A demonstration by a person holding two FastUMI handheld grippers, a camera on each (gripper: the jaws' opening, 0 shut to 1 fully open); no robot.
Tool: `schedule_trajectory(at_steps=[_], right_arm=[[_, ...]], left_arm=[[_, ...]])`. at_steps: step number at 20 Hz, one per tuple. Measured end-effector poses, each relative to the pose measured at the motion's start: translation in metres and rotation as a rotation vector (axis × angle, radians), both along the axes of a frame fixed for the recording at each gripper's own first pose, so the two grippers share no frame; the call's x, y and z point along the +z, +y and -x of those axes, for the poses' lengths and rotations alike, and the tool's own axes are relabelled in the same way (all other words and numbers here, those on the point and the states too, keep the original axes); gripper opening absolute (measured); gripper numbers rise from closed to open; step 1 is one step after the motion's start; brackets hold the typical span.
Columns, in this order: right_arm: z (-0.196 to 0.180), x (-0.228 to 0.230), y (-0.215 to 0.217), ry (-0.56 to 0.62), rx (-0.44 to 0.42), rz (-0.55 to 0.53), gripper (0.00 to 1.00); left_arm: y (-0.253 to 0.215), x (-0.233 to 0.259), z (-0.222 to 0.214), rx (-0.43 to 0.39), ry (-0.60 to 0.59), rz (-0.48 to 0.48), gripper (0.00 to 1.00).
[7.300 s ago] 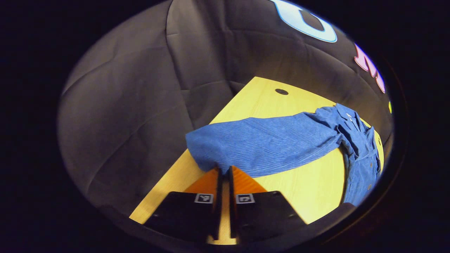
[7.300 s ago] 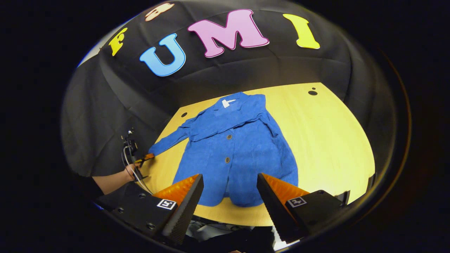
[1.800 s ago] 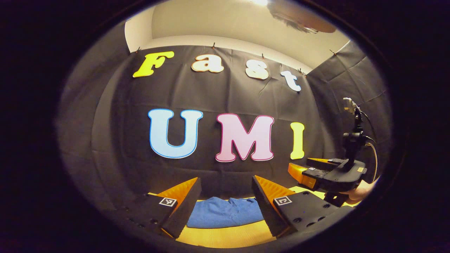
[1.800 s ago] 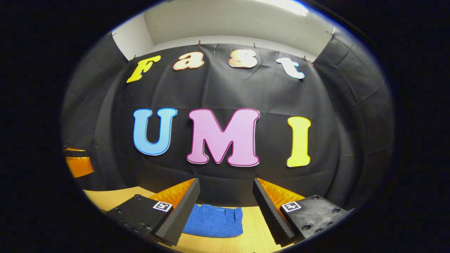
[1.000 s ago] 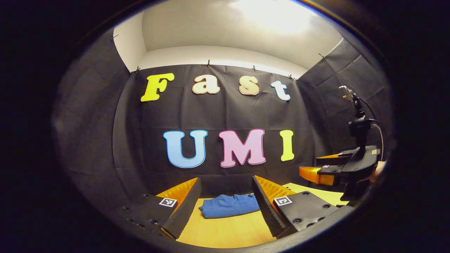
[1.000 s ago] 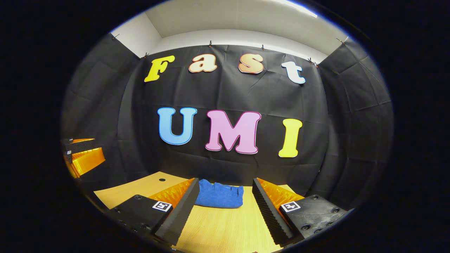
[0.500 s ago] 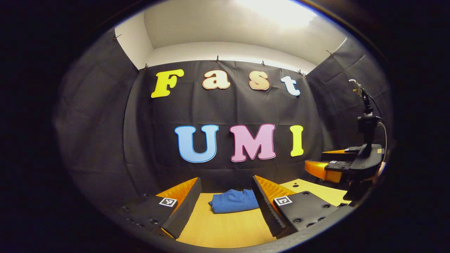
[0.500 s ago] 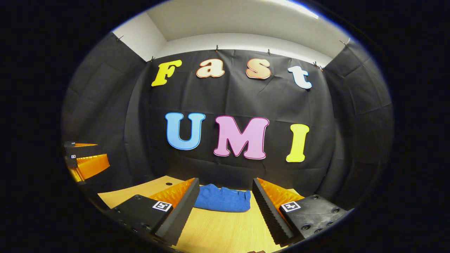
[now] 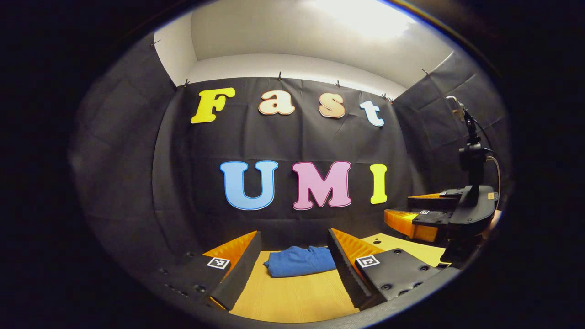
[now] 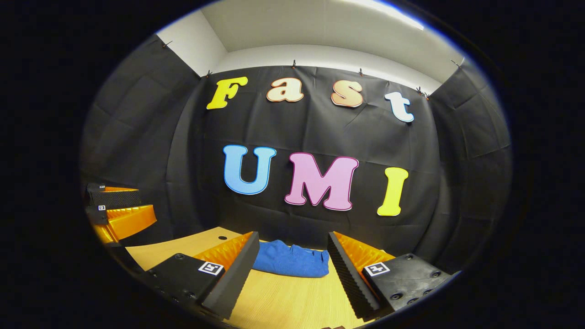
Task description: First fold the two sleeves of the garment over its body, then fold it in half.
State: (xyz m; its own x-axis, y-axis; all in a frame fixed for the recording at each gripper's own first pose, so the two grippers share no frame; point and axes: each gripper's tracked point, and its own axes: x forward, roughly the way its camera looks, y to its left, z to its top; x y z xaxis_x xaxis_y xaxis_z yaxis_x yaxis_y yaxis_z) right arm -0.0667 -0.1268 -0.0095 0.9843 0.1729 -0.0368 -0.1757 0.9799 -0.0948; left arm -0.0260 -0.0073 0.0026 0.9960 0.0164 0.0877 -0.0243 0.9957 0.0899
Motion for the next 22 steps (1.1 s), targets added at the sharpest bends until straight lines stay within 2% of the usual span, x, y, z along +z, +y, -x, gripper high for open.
schedule_trajectory(at_steps=[3,6,8,11,15,20,22], right_arm=[[0.001,-0.002,-0.009,0.0,-0.032,-0.009,0.93],[0.0,-0.007,-0.018,0.02,-0.062,-0.018,0.95],[0.0,-0.005,-0.024,0.022,-0.079,-0.027,0.95],[-0.004,-0.006,-0.033,0.022,-0.1,-0.034,0.95],[-0.006,-0.012,-0.041,0.055,-0.122,-0.064,0.95],[-0.005,-0.014,-0.054,0.055,-0.148,-0.051,0.93],[-0.003,-0.016,-0.059,0.06,-0.162,-0.053,0.95]], left_arm=[[0.004,0.004,-0.005,0.006,-0.008,0.012,0.83],[-0.001,-0.001,-0.007,0.003,0.002,0.13,0.83],[-0.002,0.0,-0.01,-0.004,-0.001,0.168,0.82],[0.004,0.0,-0.016,0.018,0.0,0.161,0.82],[0.002,0.003,-0.023,0.009,-0.002,0.16,0.83],[-0.002,0.006,-0.027,0.008,-0.013,0.141,0.83],[-0.002,0.008,-0.027,0.005,-0.019,0.13,0.83]])
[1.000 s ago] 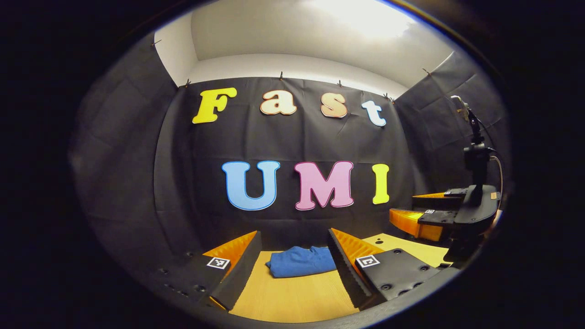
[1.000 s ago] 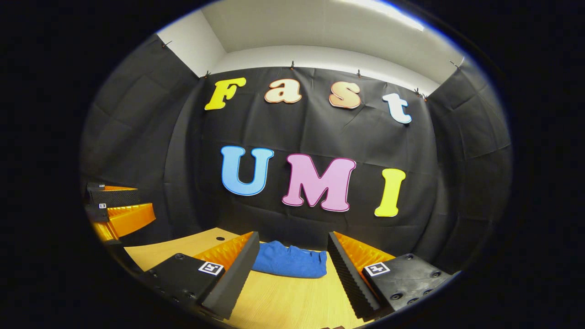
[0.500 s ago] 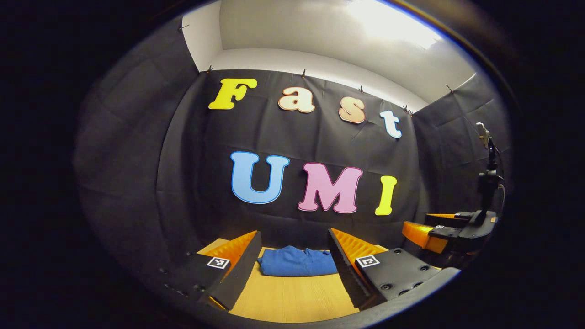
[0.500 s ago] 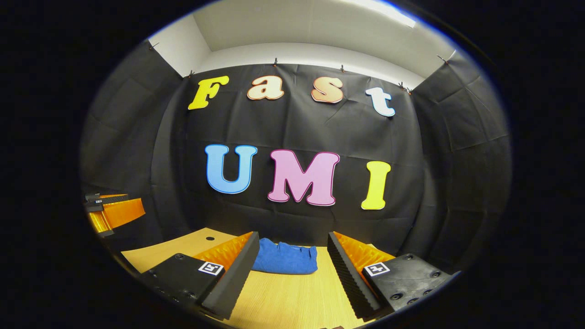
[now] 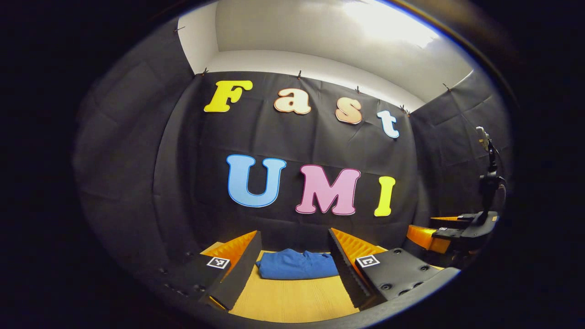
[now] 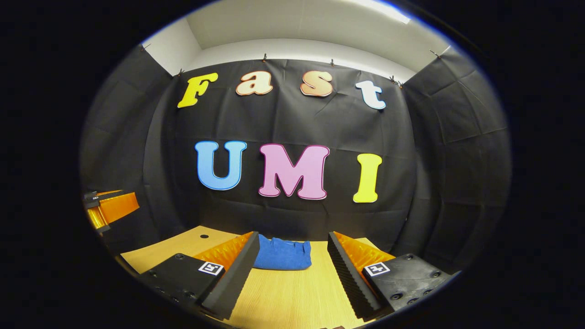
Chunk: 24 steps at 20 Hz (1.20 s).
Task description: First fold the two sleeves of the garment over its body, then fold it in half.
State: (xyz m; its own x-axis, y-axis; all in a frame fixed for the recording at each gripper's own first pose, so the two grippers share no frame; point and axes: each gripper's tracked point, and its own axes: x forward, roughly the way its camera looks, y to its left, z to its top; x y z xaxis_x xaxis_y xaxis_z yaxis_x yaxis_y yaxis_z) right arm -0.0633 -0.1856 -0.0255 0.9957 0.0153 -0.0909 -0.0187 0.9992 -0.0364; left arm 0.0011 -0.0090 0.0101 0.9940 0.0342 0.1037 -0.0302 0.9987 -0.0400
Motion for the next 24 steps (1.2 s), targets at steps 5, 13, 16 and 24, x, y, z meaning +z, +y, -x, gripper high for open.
schedule_trajectory(at_steps=[5,13,16,24], right_arm=[[0.004,-0.01,-0.002,0.025,-0.012,-0.016,0.93],[0.008,-0.008,0.005,0.019,0.003,-0.018,0.95],[0.004,-0.012,0.009,0.026,0.016,-0.02,0.95],[-0.015,-0.02,0.041,0.067,0.126,-0.012,0.95]], left_arm=[[0.0,-0.002,0.001,0.002,0.007,-0.019,0.82],[0.002,-0.012,0.006,-0.004,0.028,-0.025,0.82],[0.002,-0.016,0.002,-0.003,0.051,-0.006,0.83],[0.011,-0.013,0.017,0.067,0.062,-0.076,0.82]])
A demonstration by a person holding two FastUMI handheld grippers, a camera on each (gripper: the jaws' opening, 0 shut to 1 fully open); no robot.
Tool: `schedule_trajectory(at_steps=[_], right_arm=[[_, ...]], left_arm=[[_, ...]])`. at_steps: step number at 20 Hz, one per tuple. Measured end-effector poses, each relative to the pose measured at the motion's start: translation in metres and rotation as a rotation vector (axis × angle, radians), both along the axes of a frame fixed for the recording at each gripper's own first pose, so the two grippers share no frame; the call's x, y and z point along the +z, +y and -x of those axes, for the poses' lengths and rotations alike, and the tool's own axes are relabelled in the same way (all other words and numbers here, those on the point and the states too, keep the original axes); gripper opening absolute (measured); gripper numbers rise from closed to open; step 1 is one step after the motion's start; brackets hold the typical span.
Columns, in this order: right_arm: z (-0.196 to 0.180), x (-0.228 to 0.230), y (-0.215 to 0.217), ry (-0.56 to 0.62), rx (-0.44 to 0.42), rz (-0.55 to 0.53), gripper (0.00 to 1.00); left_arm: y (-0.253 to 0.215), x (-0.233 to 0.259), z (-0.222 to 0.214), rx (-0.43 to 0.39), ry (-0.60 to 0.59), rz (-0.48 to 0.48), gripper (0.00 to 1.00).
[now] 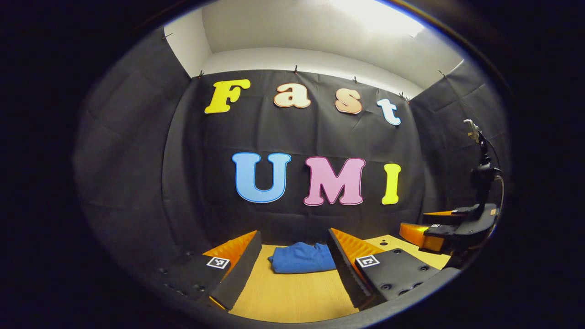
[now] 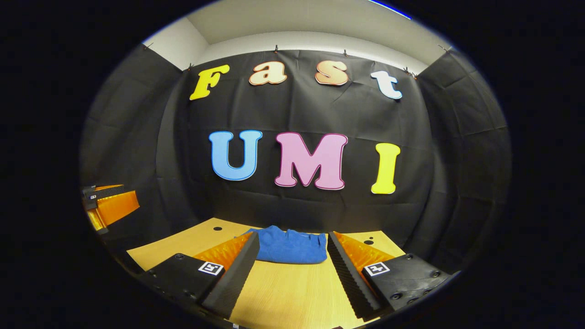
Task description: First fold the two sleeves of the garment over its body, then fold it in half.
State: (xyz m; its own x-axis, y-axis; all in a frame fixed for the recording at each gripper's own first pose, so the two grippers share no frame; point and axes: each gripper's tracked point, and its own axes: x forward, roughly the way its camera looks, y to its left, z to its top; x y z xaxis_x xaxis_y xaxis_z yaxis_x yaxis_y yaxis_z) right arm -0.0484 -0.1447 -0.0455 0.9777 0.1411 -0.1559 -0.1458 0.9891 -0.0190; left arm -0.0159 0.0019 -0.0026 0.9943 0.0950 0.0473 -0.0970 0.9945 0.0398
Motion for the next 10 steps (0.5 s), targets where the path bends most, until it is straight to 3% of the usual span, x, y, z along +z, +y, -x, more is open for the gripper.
schedule_trajectory(at_steps=[10], right_arm=[[-0.007,-0.005,0.027,0.014,0.066,0.002,0.95]], left_arm=[[-0.004,0.015,0.004,0.006,-0.024,-0.07,0.83]])
